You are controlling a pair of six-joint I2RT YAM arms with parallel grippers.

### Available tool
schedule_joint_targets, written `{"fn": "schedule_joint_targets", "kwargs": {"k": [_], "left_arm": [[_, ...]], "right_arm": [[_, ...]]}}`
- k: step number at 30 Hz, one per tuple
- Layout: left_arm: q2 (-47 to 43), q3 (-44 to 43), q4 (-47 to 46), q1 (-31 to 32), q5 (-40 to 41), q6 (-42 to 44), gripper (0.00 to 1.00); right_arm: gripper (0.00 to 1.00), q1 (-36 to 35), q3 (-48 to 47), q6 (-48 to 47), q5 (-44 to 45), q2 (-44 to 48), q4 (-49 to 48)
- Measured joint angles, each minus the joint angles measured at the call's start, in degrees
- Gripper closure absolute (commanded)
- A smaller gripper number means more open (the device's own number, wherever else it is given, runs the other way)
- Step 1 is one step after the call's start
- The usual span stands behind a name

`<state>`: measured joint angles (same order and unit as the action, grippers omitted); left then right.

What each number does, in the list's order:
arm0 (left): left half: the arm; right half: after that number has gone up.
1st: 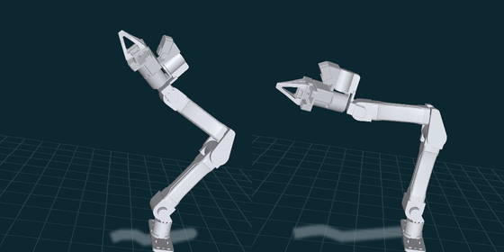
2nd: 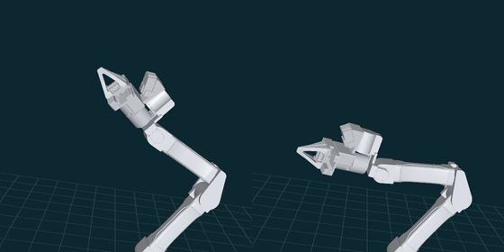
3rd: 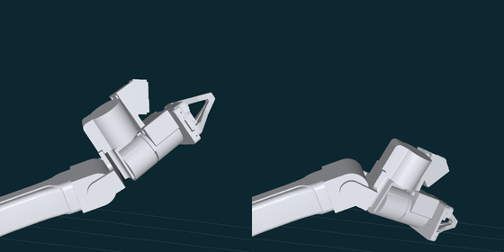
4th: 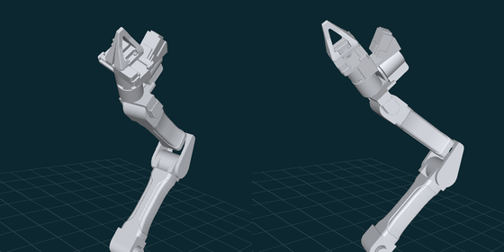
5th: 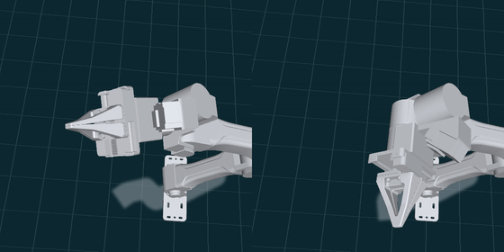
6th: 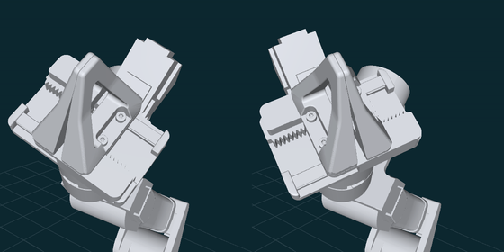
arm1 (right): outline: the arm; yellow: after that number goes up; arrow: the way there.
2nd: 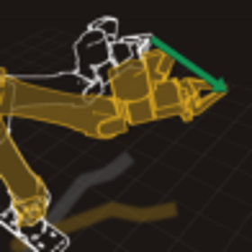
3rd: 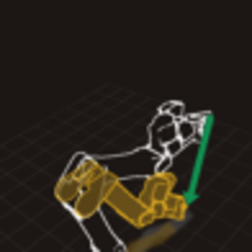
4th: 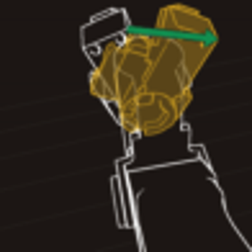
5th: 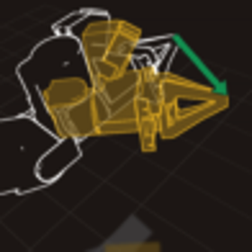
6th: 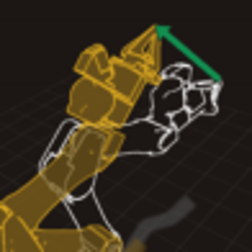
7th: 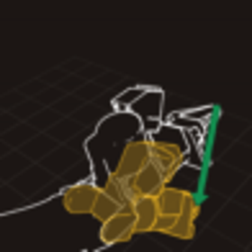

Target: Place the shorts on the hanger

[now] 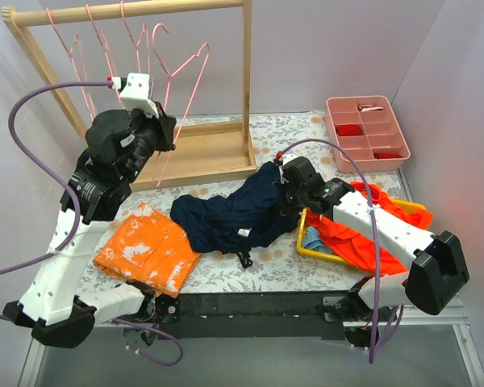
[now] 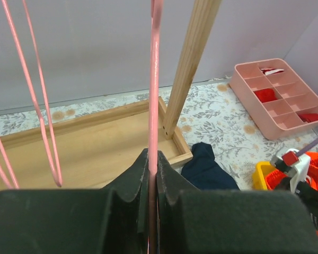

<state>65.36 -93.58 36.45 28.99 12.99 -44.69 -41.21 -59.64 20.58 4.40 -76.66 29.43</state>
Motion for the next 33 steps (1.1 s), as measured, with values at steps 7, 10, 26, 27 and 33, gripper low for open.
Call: {"fn": "schedule_joint_targets", "kwargs": {"k": [7, 10, 26, 27, 33], "left_arm": [[-7.82, 8.94, 0.74, 0.00, -6.08, -0.02, 1.00], [-11.89, 13.77, 2.97, 0.00, -9.99, -1.09, 1.00], [-26.21, 31.32, 15.78, 0.55, -35.26, -9.66, 1.00], [-26.53, 31.87, 16.37, 0.72, -36.09, -9.86, 1.00], [-27.10, 33.03, 17.92, 2.49, -37.90, -10.64, 1.00]], "right_arm": [[0.99, 0.00, -0.26, 0.02, 0.85, -0.02, 0.35], [0.99, 0.00, -0.26, 0.02, 1.25, 0.00, 0.57], [0.99, 1.51, -7.52, -1.55, 6.38, -7.28, 3.93], [0.99, 1.64, -8.39, -1.57, 6.40, -8.00, 4.42], [0.99, 2.10, -15.06, -1.97, 6.67, -12.41, 7.15]]}}
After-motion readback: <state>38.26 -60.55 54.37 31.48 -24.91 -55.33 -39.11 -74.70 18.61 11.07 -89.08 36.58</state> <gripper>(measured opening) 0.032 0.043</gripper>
